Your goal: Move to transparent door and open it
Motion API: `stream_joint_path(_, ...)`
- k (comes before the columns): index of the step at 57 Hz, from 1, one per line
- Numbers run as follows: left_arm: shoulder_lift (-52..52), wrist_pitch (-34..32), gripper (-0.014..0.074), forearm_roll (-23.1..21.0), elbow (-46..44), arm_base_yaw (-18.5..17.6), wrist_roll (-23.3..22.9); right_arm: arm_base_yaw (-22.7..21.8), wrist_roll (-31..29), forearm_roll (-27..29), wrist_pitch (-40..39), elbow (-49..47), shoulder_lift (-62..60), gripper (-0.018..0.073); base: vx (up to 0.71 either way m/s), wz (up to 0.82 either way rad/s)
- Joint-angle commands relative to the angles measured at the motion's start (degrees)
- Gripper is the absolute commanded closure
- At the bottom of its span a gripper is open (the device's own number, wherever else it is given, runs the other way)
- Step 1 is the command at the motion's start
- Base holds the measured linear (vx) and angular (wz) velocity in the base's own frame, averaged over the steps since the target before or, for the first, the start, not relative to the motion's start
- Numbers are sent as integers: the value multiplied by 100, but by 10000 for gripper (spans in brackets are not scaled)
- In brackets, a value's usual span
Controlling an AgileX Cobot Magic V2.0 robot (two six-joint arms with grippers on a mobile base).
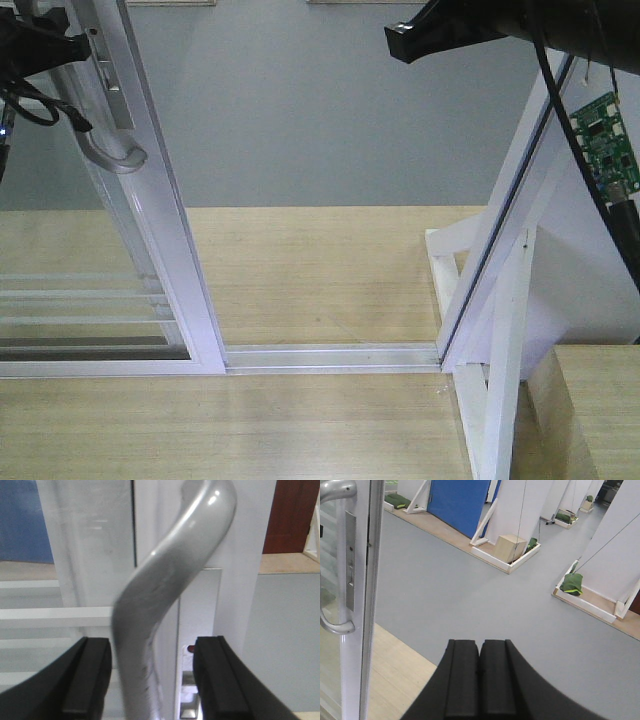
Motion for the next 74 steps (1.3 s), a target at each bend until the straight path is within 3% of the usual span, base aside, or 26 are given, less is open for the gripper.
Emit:
stream_joint_path(1,-125,-419,239,-10,-381,67,-55,-9,-66,-120,-453,-161,-184,568,0,0)
stream_joint_path(15,-129,-476,605,-10,-477,555,-10,-9,-60,-121,-445,-161,-184,568,0,0)
stream_joint_path(40,-210,-227,604,-18,-477,1244,-59,-9,-60,-121,-445,-161,-184,568,0,0)
stream_joint_path(48,-629,337,604,-13,-444,1448,-60,-9,-60,-127,-451,-161,-184,568,0,0)
stream_joint_path(61,-1818,123,603,-8,549,1875,-58,-9,-61,-145,-470,-161,-184,568,0,0)
stream_joint_path(67,-2406,173,603,-8,1189,1834,-70,-9,-44,-108,-495,-161,-184,568,0,2)
stream_joint_path(74,-3163,320,603,31,1869,1426,-70,-9,-23,-108,-473,-161,-252,568,0,0)
